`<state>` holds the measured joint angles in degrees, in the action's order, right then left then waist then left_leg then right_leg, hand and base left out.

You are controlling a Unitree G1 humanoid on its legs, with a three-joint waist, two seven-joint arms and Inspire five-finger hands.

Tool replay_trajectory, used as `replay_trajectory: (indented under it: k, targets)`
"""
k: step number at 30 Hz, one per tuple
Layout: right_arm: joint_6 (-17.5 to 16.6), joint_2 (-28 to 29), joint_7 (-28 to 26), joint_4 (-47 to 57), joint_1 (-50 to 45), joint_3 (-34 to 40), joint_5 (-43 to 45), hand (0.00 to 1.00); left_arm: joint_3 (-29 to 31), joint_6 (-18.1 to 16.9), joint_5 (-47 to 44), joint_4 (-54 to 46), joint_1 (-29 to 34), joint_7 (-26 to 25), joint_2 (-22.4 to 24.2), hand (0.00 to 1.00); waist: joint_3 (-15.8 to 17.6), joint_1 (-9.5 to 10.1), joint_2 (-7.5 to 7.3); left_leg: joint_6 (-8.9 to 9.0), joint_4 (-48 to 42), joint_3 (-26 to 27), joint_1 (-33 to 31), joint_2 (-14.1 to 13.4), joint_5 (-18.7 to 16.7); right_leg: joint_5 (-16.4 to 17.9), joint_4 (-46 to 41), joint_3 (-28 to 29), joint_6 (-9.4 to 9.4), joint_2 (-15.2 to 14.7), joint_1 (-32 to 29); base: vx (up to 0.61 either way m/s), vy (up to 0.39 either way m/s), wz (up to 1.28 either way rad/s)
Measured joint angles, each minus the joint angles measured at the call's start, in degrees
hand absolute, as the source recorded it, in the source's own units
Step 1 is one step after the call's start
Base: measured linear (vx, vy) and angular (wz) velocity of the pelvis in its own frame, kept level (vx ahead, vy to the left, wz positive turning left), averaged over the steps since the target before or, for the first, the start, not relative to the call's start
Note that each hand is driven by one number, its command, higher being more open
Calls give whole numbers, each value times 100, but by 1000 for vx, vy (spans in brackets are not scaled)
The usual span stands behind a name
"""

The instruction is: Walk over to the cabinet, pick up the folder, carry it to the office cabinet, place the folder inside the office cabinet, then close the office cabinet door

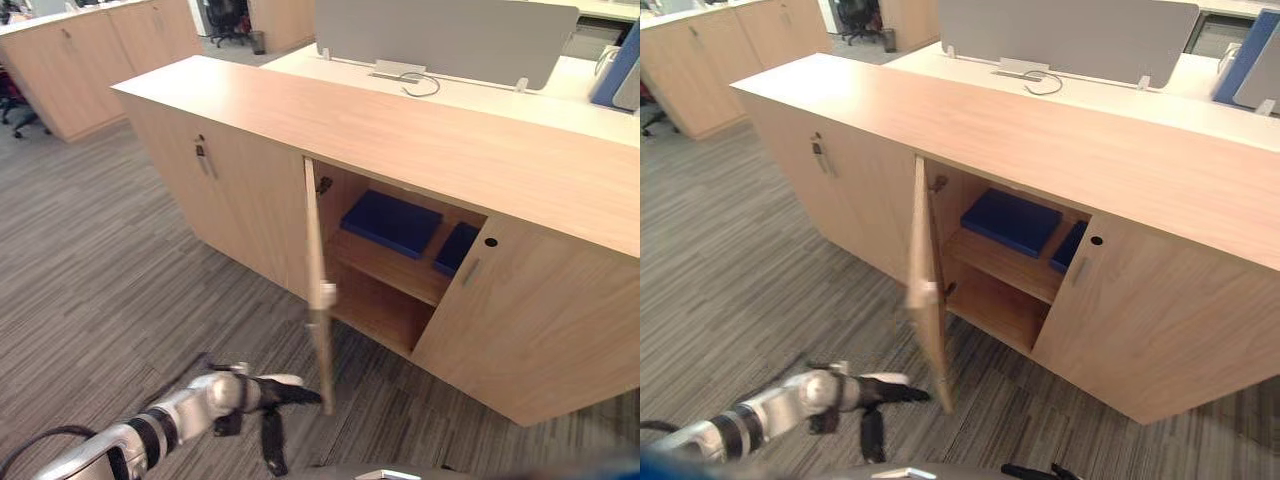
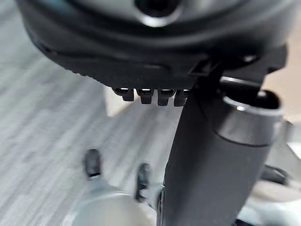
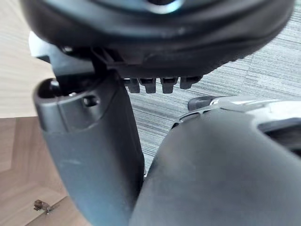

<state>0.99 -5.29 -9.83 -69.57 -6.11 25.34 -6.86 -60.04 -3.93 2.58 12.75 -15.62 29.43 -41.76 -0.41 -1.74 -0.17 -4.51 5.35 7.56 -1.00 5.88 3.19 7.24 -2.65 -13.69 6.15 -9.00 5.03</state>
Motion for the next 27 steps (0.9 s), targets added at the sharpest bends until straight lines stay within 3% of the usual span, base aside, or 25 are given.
replay_trajectory:
  k: [3,5,10,15,17,19,20,22,23,24,25,26,27]
  targets:
    - [12,32,-26,-40,-42,164,17,100,13,-191,-428,-1877,-139,314,-406,100,-69,-13,20,-13,-31,-56,-7,1,16,-100,23,-68,-57,9,15,96,23,9]
    - [-4,-1,-70,-48,-81,142,21,100,362,-278,-1002,-2511,-146,362,-761,100,-163,-53,81,-13,-31,-127,-8,0,16,-106,-1,-156,-64,14,33,55,-17,22]
    - [-2,-169,-149,-107,-95,-26,19,100,702,-521,-1075,-2809,-12,206,-566,100,-271,-60,255,2,-31,-302,30,-18,3,-118,-58,-335,-90,42,116,-14,-42,20]
    - [5,-308,-168,-91,204,-394,11,100,1064,-654,-709,-1322,1224,171,572,100,-31,-90,304,67,-30,189,94,-266,-78,2,-1162,-480,-273,25,-559,-117,1,-57]
    - [3,-214,-185,-84,506,-749,-46,100,1753,-684,-818,-93,1911,70,1023,100,272,-33,55,75,-10,787,233,-343,-179,230,-1577,-1586,-507,-203,-683,-174,-2,-130]
    - [7,-117,-172,-92,495,-831,-104,100,2044,-815,-916,706,2122,-42,1400,100,301,-1,-140,115,-13,1056,287,-365,-199,258,-1189,-1746,-432,-116,-584,-99,-29,-85]
    - [13,-128,-140,-99,467,-861,-149,100,2306,-878,-673,1547,2128,-200,1859,100,302,1,-115,165,-17,1208,318,-436,-210,114,-898,-1623,-383,37,-506,-49,-35,-80]
    - [25,-121,-89,-111,420,-858,-209,100,3165,-756,-123,3324,2030,-491,2581,100,302,-24,-111,280,-557,1476,210,-624,-500,-27,-508,-1401,-384,231,-361,-38,-72,-74]
    - [17,-123,-65,-99,409,-834,-208,100,4367,-459,93,4443,1823,-643,3019,100,328,-54,-77,334,-1592,1606,-205,-973,-1031,-124,-312,-1301,-414,388,-286,-36,-178,-65]
    - [23,-147,-64,-84,414,-771,-209,100,5089,-347,63,4817,1699,-773,3184,100,344,-66,-14,323,-2141,1634,-405,-1195,-1265,-152,-243,-1270,-436,504,-283,-23,-210,-72]
    - [59,-195,-44,-63,422,-549,-209,100,6355,-121,-151,5087,1562,-1163,3427,100,429,-6,134,345,-2973,1662,-635,-1602,-1643,-211,-198,-1136,-509,746,-236,17,-141,-68]
    - [99,-207,30,-30,400,-319,-207,100,7184,-15,-446,5148,1534,-1512,3549,100,517,11,268,384,-3497,1587,-736,-1864,-1819,-196,-199,-975,-583,917,-170,56,-72,-77]
    - [125,-195,69,-19,395,-174,-215,100,7423,31,-640,5153,1573,-1734,3574,100,551,23,295,383,-3825,1356,-817,-1894,-1817,-178,-216,-848,-621,949,-122,82,-31,-63]
